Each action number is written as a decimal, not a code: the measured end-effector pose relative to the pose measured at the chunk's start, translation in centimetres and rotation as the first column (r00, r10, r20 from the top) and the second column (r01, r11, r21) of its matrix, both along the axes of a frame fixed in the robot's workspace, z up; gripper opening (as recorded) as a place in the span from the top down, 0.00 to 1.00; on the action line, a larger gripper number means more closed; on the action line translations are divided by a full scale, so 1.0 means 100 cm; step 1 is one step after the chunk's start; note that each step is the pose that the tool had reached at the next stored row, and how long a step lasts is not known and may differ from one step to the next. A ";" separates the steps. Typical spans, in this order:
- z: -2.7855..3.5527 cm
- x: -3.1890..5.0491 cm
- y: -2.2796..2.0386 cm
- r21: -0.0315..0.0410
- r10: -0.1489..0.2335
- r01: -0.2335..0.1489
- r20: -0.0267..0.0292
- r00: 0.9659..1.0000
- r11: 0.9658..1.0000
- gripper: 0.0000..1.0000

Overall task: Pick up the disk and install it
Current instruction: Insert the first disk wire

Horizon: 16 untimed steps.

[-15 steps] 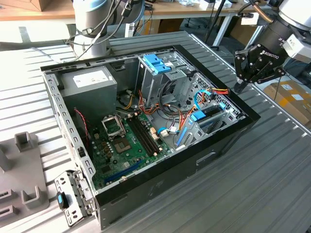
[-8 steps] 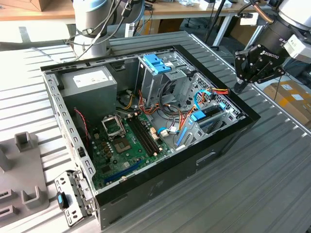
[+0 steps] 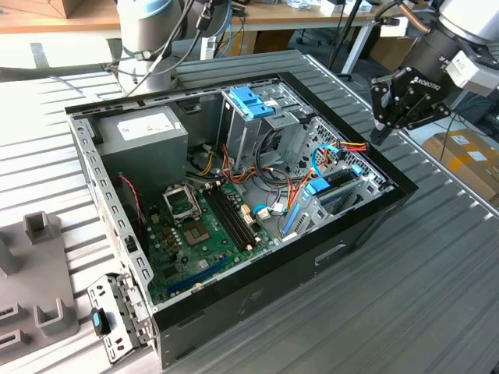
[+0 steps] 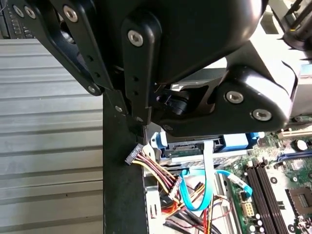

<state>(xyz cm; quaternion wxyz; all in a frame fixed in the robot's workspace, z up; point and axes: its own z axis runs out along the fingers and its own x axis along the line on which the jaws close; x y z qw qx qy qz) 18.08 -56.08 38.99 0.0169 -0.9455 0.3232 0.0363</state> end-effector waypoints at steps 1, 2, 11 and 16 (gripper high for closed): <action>-0.0003 0.0000 0.0001 0.000 -0.009 0.009 0.000 1.000 1.000 0.89; -0.0007 0.0000 0.0002 0.000 -0.019 0.019 0.000 1.000 1.000 0.89; -0.0055 -0.0001 0.0075 0.000 -0.088 0.088 0.000 0.996 0.996 0.89; -0.0070 -0.0001 0.0162 0.000 -0.091 0.091 0.000 0.996 0.996 0.89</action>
